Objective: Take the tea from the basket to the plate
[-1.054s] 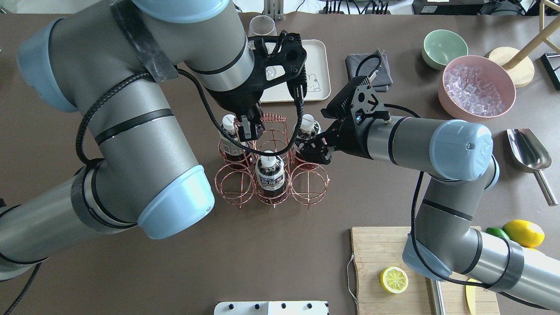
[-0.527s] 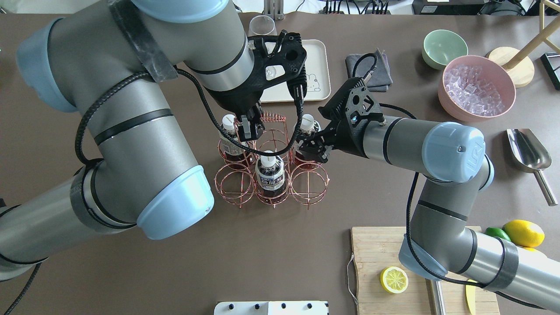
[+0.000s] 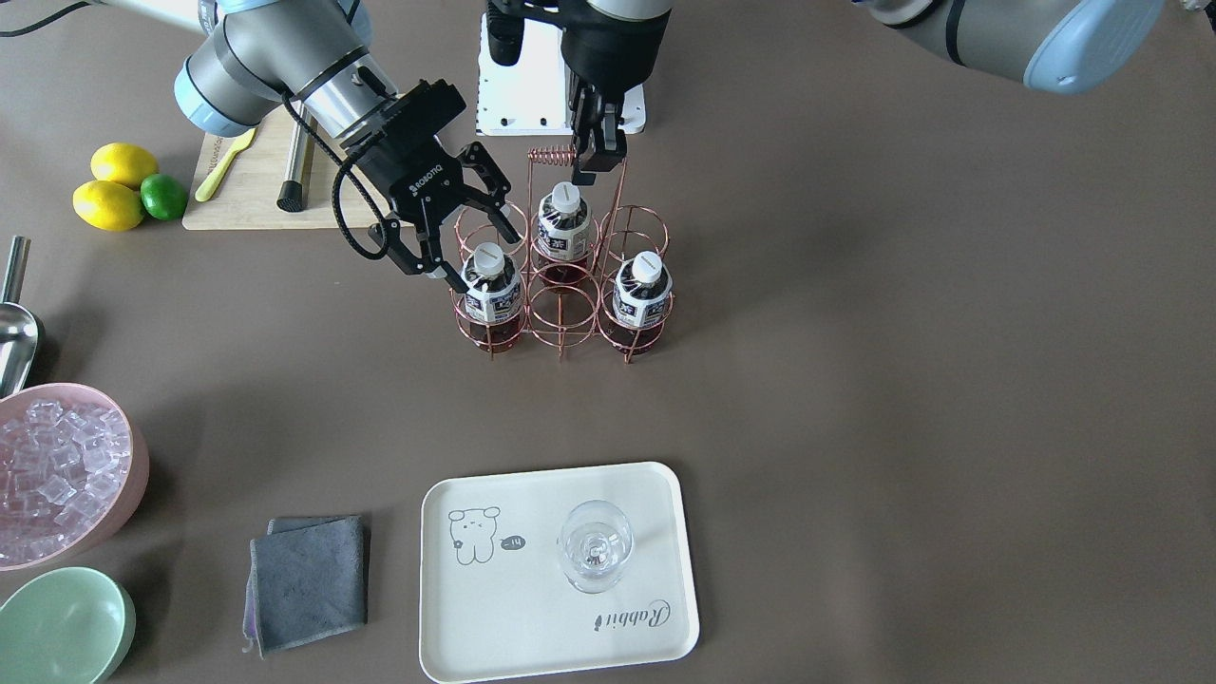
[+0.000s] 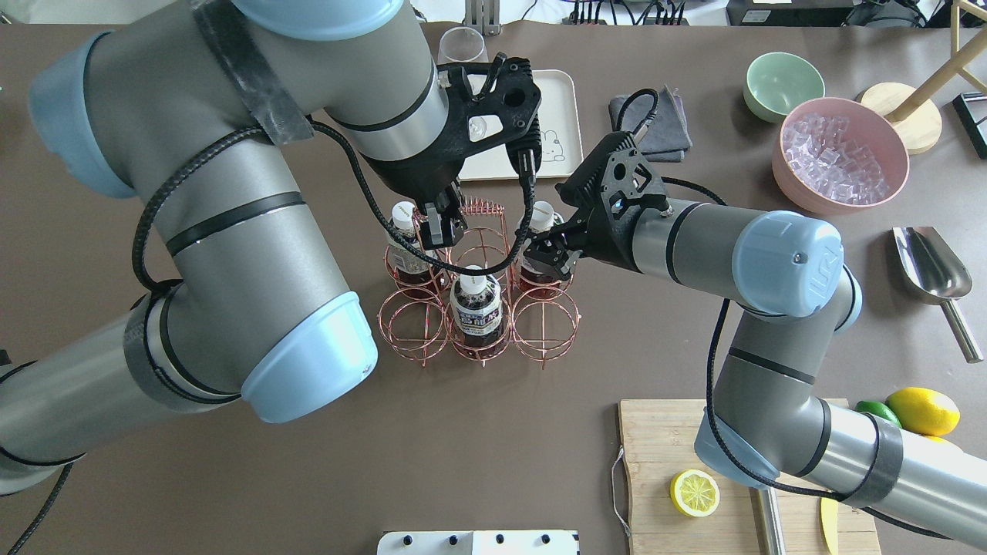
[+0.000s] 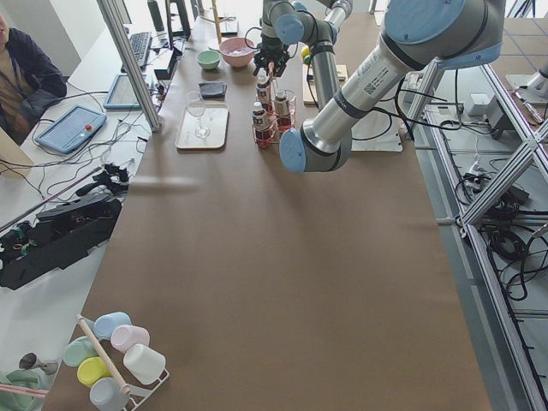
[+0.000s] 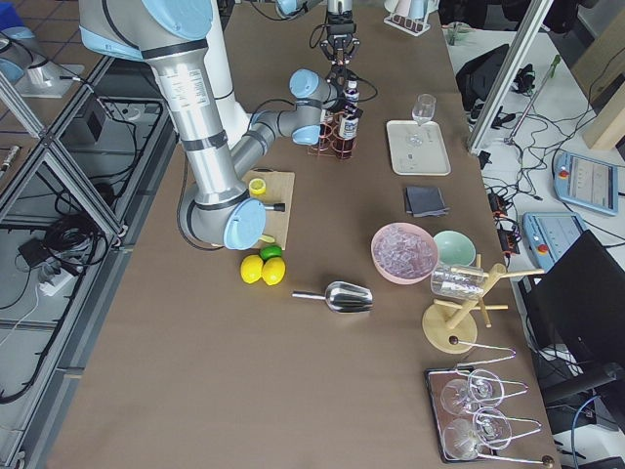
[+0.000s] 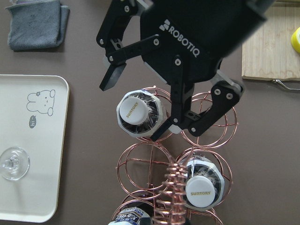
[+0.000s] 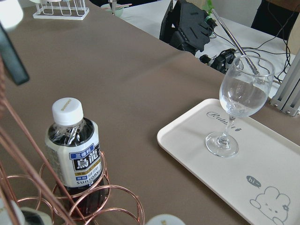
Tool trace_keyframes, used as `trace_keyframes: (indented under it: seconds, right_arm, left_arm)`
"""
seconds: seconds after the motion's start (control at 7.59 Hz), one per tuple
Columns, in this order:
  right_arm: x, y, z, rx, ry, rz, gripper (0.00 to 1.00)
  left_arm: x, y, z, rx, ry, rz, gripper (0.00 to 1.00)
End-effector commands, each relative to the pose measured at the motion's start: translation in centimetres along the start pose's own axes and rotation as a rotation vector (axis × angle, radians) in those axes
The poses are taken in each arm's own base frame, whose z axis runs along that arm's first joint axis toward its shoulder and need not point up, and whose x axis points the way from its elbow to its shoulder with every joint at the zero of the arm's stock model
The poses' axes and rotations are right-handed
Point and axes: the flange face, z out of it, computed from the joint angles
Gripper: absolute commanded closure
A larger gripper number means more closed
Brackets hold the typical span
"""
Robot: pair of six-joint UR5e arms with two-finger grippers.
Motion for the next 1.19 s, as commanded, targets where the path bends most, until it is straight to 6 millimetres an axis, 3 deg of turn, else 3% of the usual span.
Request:
trace_keyframes:
  seconds: [0.0,0.26,0.4,0.53,0.92,1.05]
  right_arm:
    - [0.1,-0.3,-0.1,0.005,0.002,0.01,1.0]
    - [0.9,-1.5,-0.9,0.02,0.005,0.047,1.0]
    - [1.6,-3.7,-2.2,0.012,-0.002,0.055,1.0]
    - [1.8,-7.1,-4.7,-0.026,0.001,0.073,1.0]
    - [4.9,-17.6,-9.0,-0.063,0.002,0.14,1.0]
    - [6.9,-19.2,-10.5,-0.068,0.004,0.153,1.0]
  left_arm:
    - [0.0,0.1,0.0,0.0,-0.002,0.0,1.0]
    - [0.0,0.0,0.0,0.0,-0.001,0.0,1.0]
    - [0.0,0.0,0.0,0.0,-0.001,0.0,1.0]
    - [0.0,0.0,0.0,0.0,-0.001,0.0,1.0]
    - [0.0,0.0,0.0,0.0,-0.002,0.0,1.0]
    - [-0.1,0.0,0.1,-0.002,-0.003,-0.001,1.0]
